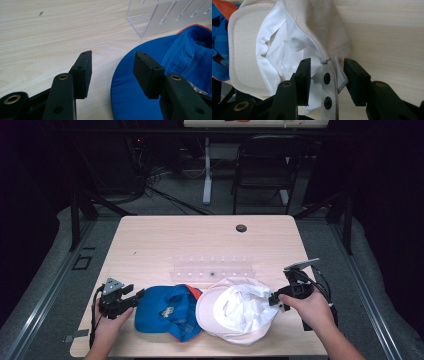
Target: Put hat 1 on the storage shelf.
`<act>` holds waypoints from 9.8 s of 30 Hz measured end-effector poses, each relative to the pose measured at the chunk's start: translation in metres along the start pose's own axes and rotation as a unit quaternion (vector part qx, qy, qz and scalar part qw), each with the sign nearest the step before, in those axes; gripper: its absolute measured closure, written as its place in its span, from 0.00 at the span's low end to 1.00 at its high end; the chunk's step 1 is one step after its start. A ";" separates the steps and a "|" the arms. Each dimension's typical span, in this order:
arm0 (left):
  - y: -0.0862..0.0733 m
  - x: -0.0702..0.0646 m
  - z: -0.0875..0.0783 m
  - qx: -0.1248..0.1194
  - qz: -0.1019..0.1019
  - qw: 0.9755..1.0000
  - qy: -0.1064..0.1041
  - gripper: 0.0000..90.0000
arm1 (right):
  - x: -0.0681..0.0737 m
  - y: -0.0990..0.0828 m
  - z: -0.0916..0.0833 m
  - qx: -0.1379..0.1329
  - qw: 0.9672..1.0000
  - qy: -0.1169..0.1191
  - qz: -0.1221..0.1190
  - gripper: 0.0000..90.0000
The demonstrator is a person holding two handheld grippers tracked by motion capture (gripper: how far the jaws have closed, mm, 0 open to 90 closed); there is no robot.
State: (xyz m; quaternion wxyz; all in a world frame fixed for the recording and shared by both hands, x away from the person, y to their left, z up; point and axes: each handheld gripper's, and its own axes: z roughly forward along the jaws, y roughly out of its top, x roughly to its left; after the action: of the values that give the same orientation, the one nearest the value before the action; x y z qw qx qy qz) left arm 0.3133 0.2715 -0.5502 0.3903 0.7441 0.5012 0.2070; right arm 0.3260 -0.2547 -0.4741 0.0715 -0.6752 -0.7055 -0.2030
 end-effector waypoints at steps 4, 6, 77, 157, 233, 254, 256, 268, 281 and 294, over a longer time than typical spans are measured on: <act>0.000 0.000 0.000 0.000 0.000 1.000 0.000 0.56 | -0.003 0.001 0.004 0.020 1.000 0.001 0.001 0.74; 0.000 0.000 0.000 -0.001 0.001 1.000 0.001 0.56 | -0.003 0.001 0.004 0.032 0.999 -0.004 -0.001 0.79; 0.000 0.000 0.001 -0.005 -0.003 1.000 -0.002 0.56 | 0.099 0.030 -0.063 0.048 0.996 -0.026 -0.066 0.91; 0.001 -0.002 0.002 -0.004 -0.002 1.000 -0.016 0.57 | 0.127 0.106 -0.110 -0.053 0.924 0.375 0.060 0.91; 0.085 -0.126 0.040 -0.015 0.166 0.983 -0.080 0.67 | 0.175 0.163 -0.047 -0.063 0.930 0.353 0.077 0.91; 0.081 -0.106 0.043 -0.022 0.133 0.987 -0.089 0.92 | 0.168 0.157 -0.041 -0.050 0.934 0.346 0.075 0.91; 0.079 -0.103 0.044 -0.020 0.129 0.987 -0.091 0.92 | 0.168 0.156 -0.038 -0.047 0.936 0.342 0.073 0.91; 0.066 -0.091 0.048 -0.030 0.087 0.990 -0.103 0.93 | 0.171 0.155 -0.026 -0.036 0.946 0.317 0.061 0.90; 0.057 -0.086 0.056 0.001 0.080 0.991 -0.109 0.93 | 0.177 0.154 -0.010 -0.028 0.956 0.287 0.049 0.88; 0.054 -0.087 0.042 -0.013 0.075 0.992 -0.097 0.74 | 0.159 0.144 -0.043 -0.064 0.960 0.271 0.036 0.80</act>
State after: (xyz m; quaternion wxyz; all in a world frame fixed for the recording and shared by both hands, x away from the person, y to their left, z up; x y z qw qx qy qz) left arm 0.3383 0.1668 -0.5260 0.4296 0.7911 0.4014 0.1691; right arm 0.4472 -0.1240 -0.3482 0.2239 -0.6232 -0.6203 -0.4204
